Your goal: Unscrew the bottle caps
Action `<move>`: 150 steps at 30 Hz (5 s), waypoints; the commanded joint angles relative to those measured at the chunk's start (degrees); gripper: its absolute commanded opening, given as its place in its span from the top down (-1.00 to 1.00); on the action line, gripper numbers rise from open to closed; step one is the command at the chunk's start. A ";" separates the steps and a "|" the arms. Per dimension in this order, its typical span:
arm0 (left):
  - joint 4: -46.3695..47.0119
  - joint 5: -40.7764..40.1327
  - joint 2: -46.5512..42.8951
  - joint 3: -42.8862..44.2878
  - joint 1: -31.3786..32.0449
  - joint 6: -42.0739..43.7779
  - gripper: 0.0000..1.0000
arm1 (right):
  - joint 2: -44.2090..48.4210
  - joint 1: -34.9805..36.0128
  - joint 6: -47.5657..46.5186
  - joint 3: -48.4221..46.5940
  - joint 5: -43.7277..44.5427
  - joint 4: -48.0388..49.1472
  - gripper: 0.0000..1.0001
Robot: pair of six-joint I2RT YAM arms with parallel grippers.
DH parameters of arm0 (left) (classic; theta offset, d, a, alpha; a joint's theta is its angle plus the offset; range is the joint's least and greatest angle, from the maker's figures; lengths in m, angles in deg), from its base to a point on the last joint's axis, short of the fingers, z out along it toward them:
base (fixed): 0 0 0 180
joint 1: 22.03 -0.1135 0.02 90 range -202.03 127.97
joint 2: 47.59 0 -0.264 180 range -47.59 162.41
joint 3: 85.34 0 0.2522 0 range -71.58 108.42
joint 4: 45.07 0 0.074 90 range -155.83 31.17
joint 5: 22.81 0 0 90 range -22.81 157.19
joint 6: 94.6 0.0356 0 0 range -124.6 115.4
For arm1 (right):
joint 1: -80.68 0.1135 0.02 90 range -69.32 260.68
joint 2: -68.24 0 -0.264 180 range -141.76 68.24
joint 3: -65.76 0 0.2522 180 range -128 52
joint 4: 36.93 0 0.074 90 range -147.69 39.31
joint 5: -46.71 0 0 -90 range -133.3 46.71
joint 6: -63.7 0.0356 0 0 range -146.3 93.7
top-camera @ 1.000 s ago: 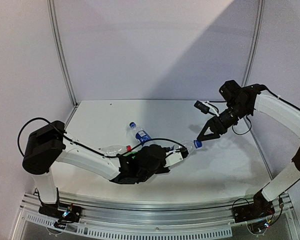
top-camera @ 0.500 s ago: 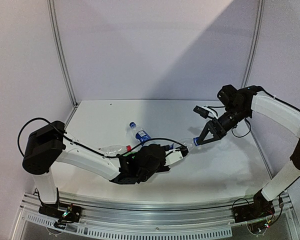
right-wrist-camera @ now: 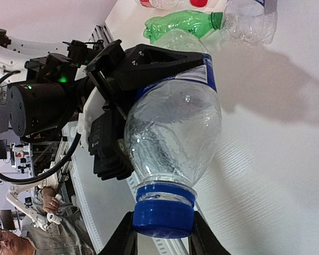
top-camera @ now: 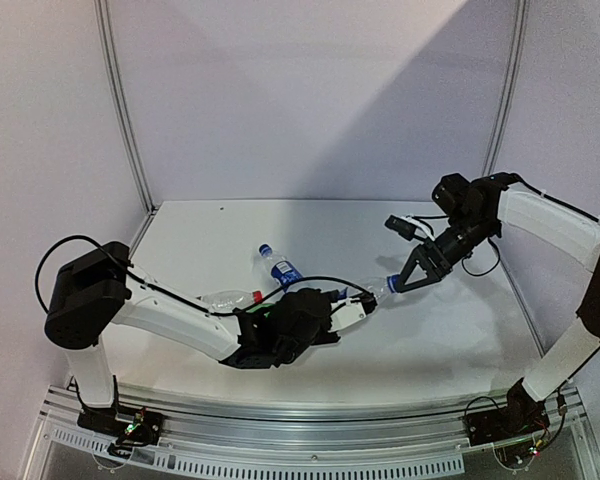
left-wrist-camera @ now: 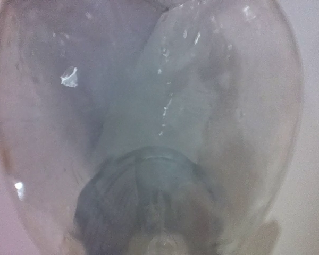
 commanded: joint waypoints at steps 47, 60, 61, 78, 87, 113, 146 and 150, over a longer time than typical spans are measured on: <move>-8.36 9.09 -1.41 0.74 -0.09 -5.79 0.47 | 37.92 11.86 -46.52 21.42 22.07 17.72 -0.14; -7.17 10.58 -1.80 0.67 -1.16 -9.22 0.46 | 30.93 4.16 -25.93 16.36 10.52 24.34 -0.12; -6.74 10.84 -1.93 0.64 -1.29 -10.23 0.45 | 30.40 3.60 -21.20 16.58 10.88 27.60 -0.12; 2.71 8.90 -4.06 -0.68 -1.76 -24.02 0.31 | 20.16 0.23 18.65 19.34 9.36 52.51 -0.25; 3.68 9.82 -3.37 -0.47 -1.76 -24.91 0.30 | 20.72 0.34 19.58 21.50 4.79 55.71 -0.47; 4.80 13.85 -4.74 -0.42 -1.84 -29.02 0.28 | 20.52 4.81 16.36 22.47 3.48 56.81 -0.21; 3.43 13.35 -5.35 -0.93 -1.83 -29.32 -0.71 | 18.47 5.76 6.32 16.27 12.89 46.87 1.00; 2.34 13.22 -7.12 -3.38 -1.85 -29.21 -0.94 | 18.41 5.75 0.72 11.99 22.74 39.66 1.00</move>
